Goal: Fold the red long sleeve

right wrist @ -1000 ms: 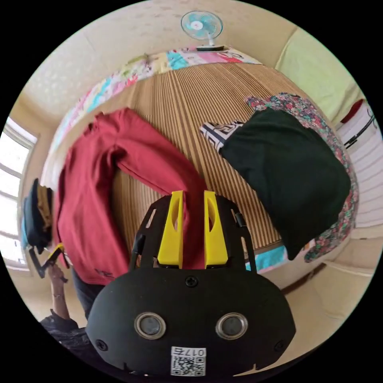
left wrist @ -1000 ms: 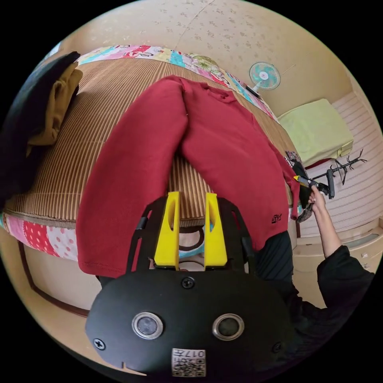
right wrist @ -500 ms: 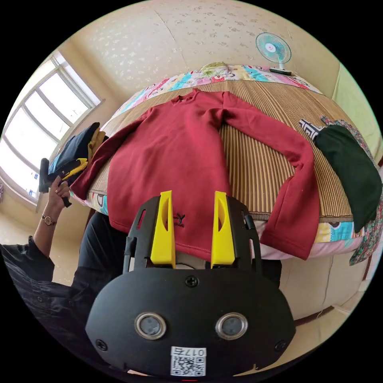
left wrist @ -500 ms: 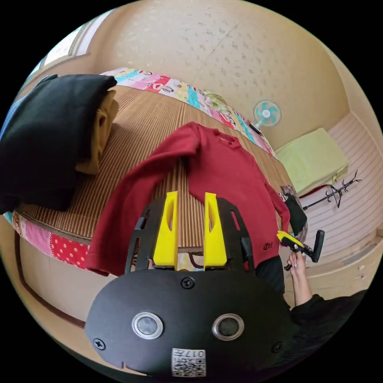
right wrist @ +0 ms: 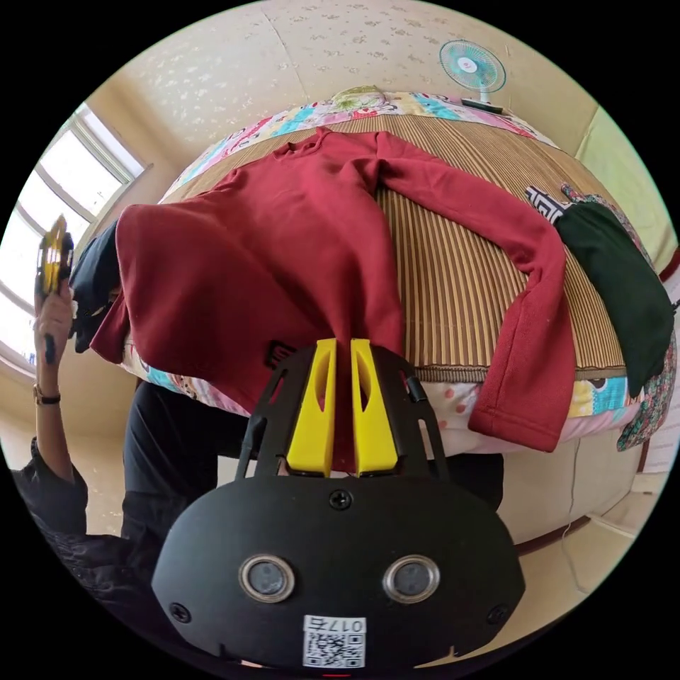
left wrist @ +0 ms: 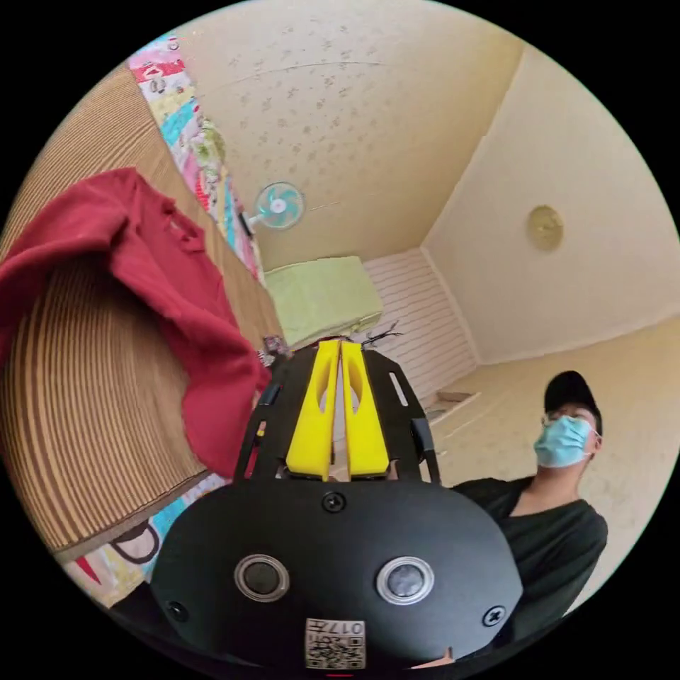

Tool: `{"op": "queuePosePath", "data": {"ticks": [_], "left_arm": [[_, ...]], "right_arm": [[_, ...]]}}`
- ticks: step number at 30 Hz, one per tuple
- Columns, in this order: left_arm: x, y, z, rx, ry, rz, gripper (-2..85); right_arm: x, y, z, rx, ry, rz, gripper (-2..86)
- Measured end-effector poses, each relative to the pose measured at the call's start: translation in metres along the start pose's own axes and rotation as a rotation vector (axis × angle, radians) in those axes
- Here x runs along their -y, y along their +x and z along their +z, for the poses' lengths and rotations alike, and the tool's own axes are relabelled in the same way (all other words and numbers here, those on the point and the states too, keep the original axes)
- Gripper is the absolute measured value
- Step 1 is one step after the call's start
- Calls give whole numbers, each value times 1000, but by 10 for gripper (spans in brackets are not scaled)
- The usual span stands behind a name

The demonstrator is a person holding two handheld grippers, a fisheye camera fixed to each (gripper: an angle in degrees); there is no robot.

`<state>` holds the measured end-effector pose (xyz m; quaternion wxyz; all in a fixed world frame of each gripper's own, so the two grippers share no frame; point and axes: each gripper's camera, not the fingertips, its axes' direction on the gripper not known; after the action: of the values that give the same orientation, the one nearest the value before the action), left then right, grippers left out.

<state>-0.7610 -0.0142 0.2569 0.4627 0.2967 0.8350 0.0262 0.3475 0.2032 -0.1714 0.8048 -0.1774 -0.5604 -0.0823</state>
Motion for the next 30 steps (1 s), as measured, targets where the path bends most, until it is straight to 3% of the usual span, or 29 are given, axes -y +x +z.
{"op": "queuePosePath", "data": {"ticks": [2, 4, 7, 11, 14, 17, 18, 19, 20, 23, 24, 25, 30], "left_arm": [[-15, 15, -31, 77, 42, -44, -1], [-43, 18, -59, 541, -16, -118, 5], [-72, -7, -64, 843, -160, -213, 57], [-84, -44, -43, 835, -223, -254, 86], [-84, -93, -22, 718, -271, -414, 101], [-100, -120, 15, 460, -334, -496, 71], [-110, -117, 30, 239, -315, -481, 49], [-120, -94, 34, 81, -206, -396, 37], [-125, -77, 33, 61, -152, -341, 36], [-152, 20, 29, 312, -107, -67, 35], [-166, 50, 30, 483, -146, 4, 36], [-181, 68, 30, 633, -186, 38, 36], [-223, 85, -6, 990, -228, 3, 49]], "right_arm": [[-6, -6, -1, -31, 16, -20, 37], [-12, -20, -1, -102, 24, -56, 33], [-14, -30, -2, -154, 13, -81, 30], [-15, -25, -7, -124, 4, -61, 28], [-21, -16, -13, -66, 27, -18, 28], [-27, -8, -19, -21, 57, -2, 28], [-28, -7, -22, -13, 62, 0, 29], [-28, -7, -24, -13, 59, -8, 29], [-28, -7, -25, -14, 57, -13, 29], [-28, -5, -31, -2, 62, -6, 29], [-28, -4, -34, 6, 66, 2, 30], [-27, -3, -36, 7, 67, 1, 30], [-25, -12, -45, -53, 76, -59, 34]]}}
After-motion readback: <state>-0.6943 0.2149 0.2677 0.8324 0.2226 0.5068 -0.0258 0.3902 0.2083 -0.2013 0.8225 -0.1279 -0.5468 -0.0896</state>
